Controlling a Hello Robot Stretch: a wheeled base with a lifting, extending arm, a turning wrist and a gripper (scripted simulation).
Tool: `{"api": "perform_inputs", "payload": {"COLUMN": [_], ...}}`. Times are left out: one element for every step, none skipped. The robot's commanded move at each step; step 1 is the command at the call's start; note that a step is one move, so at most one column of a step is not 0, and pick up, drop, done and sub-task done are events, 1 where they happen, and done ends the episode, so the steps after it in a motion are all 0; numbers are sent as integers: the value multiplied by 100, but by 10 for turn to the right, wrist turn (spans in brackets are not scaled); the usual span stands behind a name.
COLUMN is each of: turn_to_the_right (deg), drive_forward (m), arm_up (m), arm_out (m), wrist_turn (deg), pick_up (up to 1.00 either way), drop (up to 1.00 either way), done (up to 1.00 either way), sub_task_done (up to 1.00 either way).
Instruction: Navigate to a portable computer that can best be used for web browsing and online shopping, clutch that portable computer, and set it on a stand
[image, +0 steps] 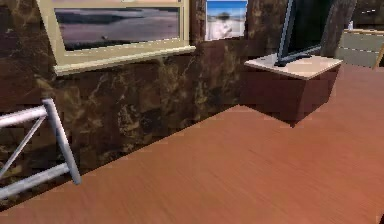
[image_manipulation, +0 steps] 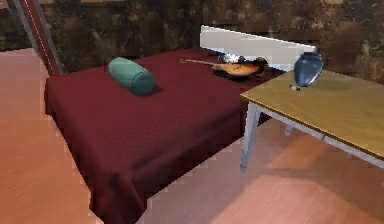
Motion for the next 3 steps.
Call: {"api": "perform_inputs", "payload": {"turn_to_the_right": [0,450,30], "drive_forward": [60,0,0], "arm_up": [0,0,0], "arm_out": [0,0,0], "wrist_turn": [0,0,0], "pick_up": [0,0,0], "drop": [0,0,0], "done": [0,0,0], "sub_task_done": [0,0,0]}}
